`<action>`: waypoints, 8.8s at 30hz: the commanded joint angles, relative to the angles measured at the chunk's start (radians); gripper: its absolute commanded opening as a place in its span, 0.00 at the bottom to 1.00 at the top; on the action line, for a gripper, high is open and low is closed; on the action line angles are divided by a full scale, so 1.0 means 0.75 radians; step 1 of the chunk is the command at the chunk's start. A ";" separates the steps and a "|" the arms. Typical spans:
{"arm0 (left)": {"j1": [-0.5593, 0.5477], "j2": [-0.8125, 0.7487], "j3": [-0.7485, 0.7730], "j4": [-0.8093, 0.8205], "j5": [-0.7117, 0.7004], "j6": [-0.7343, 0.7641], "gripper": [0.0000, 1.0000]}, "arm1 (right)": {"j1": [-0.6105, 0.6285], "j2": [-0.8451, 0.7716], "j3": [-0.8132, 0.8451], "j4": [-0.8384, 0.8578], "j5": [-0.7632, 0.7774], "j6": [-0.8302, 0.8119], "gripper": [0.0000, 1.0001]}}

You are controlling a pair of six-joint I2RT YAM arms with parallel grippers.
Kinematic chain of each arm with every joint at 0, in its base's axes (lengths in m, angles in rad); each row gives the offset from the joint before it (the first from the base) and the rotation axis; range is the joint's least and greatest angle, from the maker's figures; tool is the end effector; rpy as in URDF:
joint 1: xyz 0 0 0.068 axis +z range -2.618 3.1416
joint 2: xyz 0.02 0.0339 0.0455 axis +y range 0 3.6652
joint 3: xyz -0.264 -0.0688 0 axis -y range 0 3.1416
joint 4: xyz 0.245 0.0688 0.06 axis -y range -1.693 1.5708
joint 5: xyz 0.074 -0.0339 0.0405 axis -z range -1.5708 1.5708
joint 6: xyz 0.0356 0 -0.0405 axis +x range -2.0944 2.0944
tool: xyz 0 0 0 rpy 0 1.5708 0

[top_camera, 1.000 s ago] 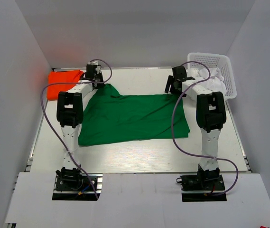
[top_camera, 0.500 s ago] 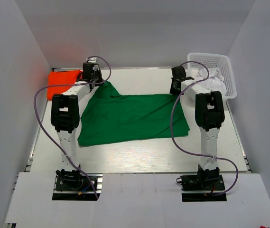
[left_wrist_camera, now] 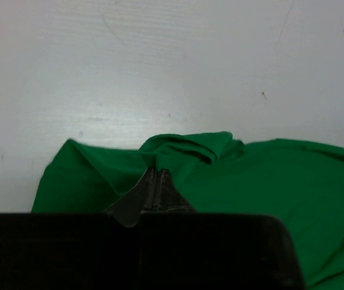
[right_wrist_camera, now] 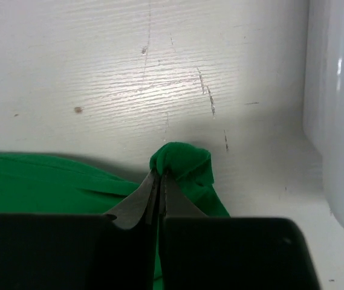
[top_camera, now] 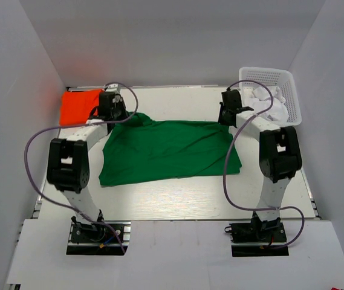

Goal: Fold and stack the t-shirts

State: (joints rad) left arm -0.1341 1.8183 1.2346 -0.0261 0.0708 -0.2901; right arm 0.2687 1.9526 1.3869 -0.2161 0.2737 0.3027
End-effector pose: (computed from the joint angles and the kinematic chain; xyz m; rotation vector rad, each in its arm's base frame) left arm 0.4079 -0.0576 0.2218 -0.1307 2.1927 -0.3170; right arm 0.4212 0.1060 0.2015 0.1719 2.3102 -0.0342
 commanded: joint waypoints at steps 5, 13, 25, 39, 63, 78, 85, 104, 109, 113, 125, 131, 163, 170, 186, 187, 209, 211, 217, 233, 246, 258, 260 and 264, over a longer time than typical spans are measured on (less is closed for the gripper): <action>-0.007 -0.426 -0.432 0.027 -0.070 -0.143 0.00 | 0.014 -0.186 -0.159 0.122 0.042 -0.013 0.00; -0.007 -0.818 -0.711 0.008 -0.198 -0.266 0.00 | 0.008 -0.347 -0.342 0.176 0.034 0.007 0.00; -0.007 -1.080 -0.899 -0.157 -0.319 -0.396 0.00 | 0.004 -0.431 -0.411 0.159 0.005 0.003 0.00; -0.007 -1.318 -0.984 -0.679 -0.160 -0.664 0.88 | 0.004 -0.548 -0.606 0.073 0.132 0.140 0.58; -0.007 -0.232 -0.458 -0.135 0.116 -0.552 1.00 | 0.053 -0.266 -0.472 0.143 -0.192 0.122 0.90; -0.071 1.027 1.092 -0.245 0.319 -0.621 1.00 | 0.578 -0.669 -0.963 0.249 -0.696 -0.013 0.90; -0.146 1.433 1.510 -0.035 0.439 -0.822 1.00 | 1.018 -0.483 -0.874 0.176 -0.845 -0.222 0.90; -0.183 1.023 1.432 -0.069 0.262 -0.663 1.00 | 1.153 -0.973 -0.982 0.458 -0.469 -0.185 0.90; -0.183 0.877 1.514 -0.168 0.247 -0.591 1.00 | 1.149 -1.151 -1.055 0.474 -0.451 -0.115 0.90; -0.183 0.715 1.402 -0.206 0.265 -0.530 1.00 | 1.147 -1.139 -1.076 0.429 -0.400 -0.048 0.90; -0.212 -0.313 -0.140 -0.063 0.270 -0.439 1.00 | 1.096 -1.029 -1.133 0.390 -0.001 0.300 0.90; -0.236 -0.777 -0.744 -0.188 0.222 -0.576 1.00 | 1.024 -0.951 -1.086 0.331 -0.052 0.282 0.90; -0.482 -0.878 -1.135 -0.450 0.249 -0.607 0.55 | 0.805 -0.597 -0.988 0.331 -0.694 0.265 0.32; -0.506 -0.862 -1.123 -0.434 0.262 -0.595 0.04 | 0.805 -0.593 -0.974 0.376 -0.770 0.216 0.00; -0.492 -0.931 -0.859 -0.254 0.180 -0.556 0.00 | 0.797 -0.630 -0.735 0.217 -0.372 0.147 0.00; -0.492 -0.931 -0.839 -0.270 0.145 -0.556 0.00 | 0.787 -0.616 -0.716 0.208 -0.371 0.151 0.00; -0.373 -0.277 -0.123 -0.180 -0.246 -0.458 0.00 | 0.552 -0.078 0.171 -0.012 -0.107 0.026 0.00; -0.341 -0.230 -0.073 -0.166 -0.207 -0.439 0.00 | 0.536 -0.006 0.233 -0.027 -0.121 0.003 0.00; -0.296 -0.097 0.008 -0.121 -0.127 -0.413 0.00 | 0.482 0.137 0.370 -0.045 -0.166 -0.017 0.00; -0.183 0.189 0.199 -0.053 0.002 -0.394 0.59 | 0.374 0.411 0.664 0.061 -0.351 -0.033 0.77; -0.130 -0.115 -0.014 -0.100 0.010 -0.394 1.00 | 0.366 0.066 0.242 0.204 -0.522 -0.017 0.90; -0.161 -0.220 -0.421 -0.047 0.141 -0.413 0.84 | 0.384 -0.118 -0.250 0.333 -0.741 0.114 0.90; -0.161 -0.191 -0.433 -0.033 0.141 -0.425 0.74 | 0.382 -0.090 -0.272 0.343 -0.751 0.130 0.90; -0.161 -0.126 -0.421 -0.033 0.129 -0.425 0.56 | 0.386 -0.016 -0.272 0.374 -0.811 0.155 0.82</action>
State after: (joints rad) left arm -0.2554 1.6997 0.9062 -0.0792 0.1543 -0.6090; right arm 0.5522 1.9053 1.1793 -0.0067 -0.2771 0.3893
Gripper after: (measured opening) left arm 0.596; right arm 0.835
